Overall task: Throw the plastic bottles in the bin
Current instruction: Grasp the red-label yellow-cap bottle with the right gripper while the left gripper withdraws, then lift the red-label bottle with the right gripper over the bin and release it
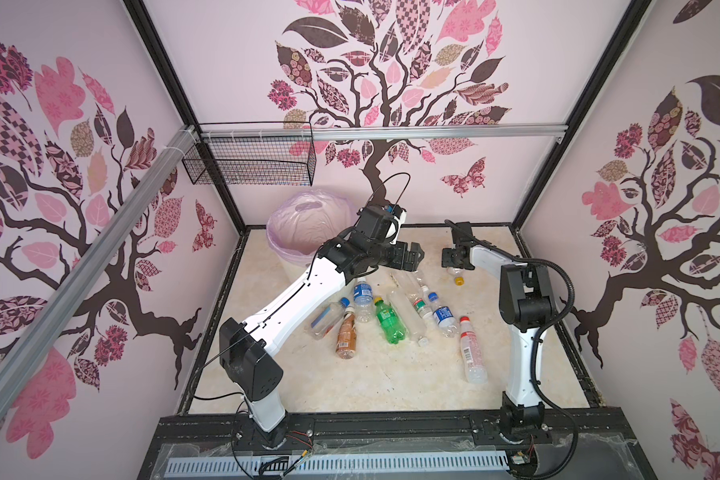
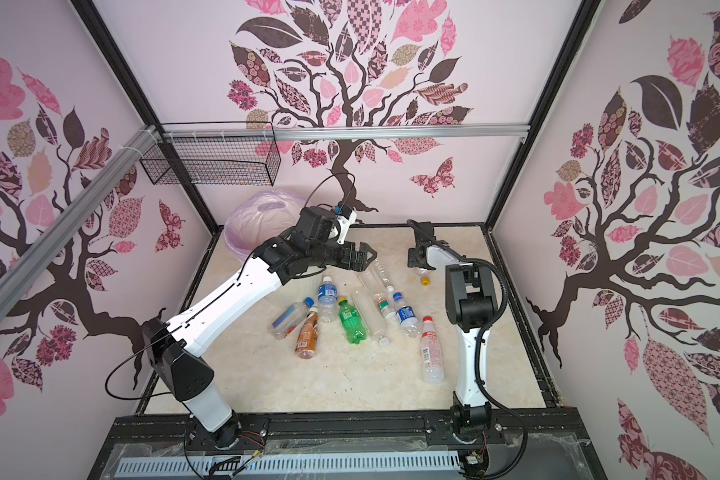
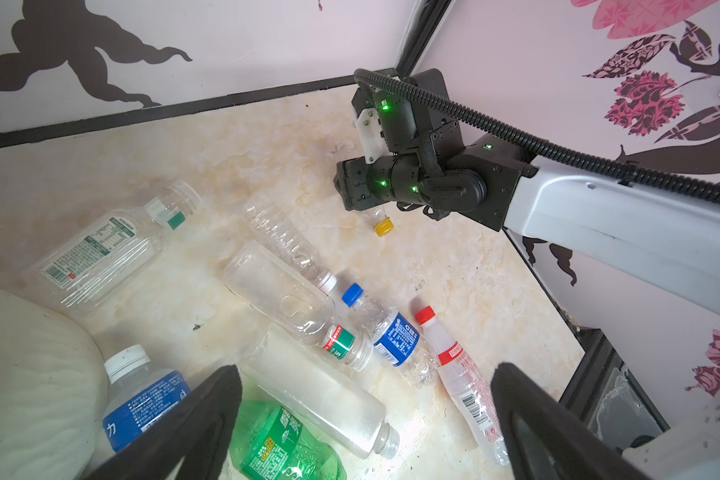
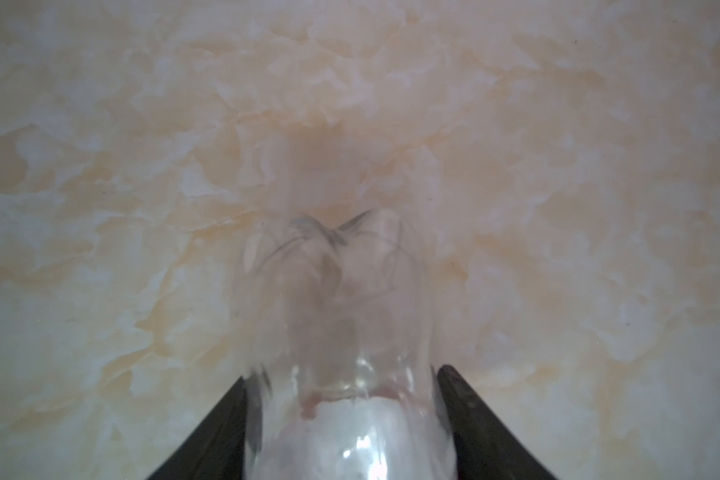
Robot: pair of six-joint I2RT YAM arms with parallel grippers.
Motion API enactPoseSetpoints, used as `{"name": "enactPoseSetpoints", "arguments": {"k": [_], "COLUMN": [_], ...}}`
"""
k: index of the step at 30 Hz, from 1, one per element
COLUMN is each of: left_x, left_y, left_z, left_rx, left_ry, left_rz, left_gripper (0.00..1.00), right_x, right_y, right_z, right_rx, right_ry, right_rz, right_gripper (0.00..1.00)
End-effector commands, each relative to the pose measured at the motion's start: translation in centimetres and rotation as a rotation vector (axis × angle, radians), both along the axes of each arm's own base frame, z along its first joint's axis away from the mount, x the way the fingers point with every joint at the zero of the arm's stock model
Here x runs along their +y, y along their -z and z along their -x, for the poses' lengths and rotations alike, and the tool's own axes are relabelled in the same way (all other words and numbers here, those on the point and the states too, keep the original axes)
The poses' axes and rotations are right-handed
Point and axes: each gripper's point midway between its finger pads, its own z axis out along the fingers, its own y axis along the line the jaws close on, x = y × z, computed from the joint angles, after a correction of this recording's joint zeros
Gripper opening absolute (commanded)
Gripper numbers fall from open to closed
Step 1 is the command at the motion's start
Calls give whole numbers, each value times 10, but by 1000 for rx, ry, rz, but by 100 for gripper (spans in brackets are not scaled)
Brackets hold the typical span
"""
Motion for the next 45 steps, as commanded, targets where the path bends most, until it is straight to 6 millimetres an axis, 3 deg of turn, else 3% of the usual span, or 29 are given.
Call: {"name": "enactPoseSetpoints", "arguments": {"k": [1,5,8,11,14,25,32,37,38,39,41,45], "left_x": [4,10,17,25,35,114,160,199,206,212,220,230], "left_y": [-24,-25,-33,-44,-67,-108,-145,-159,-166,-157,-158,-166], "left_z": [1,2,3,6,6,-6,1,-3,-1,-4,-3,3], "left_rx": [-36,-33,-48,-64,-101,-109,-145,-111,-118,-96,-91,-111], "left_ry": [-19,-33,-51,-58,-80,-215,-308,-376,-387,-406,-423,-442], "left_rz": [22,-8,-28,-38,-24,42,166,314,339,345,369,406], "left_gripper": [98,98,98,98,98,98,98,98,98,98,98,98], "right_x": [4,13,23,36,51,169,217,217,212,205,189,156], "right_y": [-1,-21,-47,-81,-121,-307,-420,-508,-526,-545,-576,-625], "right_z": [8,15,19,23,26,54,75,93,99,106,121,149], "right_rx": [8,-23,-67,-130,-199,-495,-691,-855,-905,-961,-1069,-1256], "right_ry": [6,9,2,-12,-42,-311,-427,-480,-485,-481,-454,-377], "right_rz": [-42,-110,-186,-268,-315,-515,-658,-718,-715,-710,-702,-697], "right_gripper": [60,50,50,50,49,48,46,46,46,46,47,48]}}
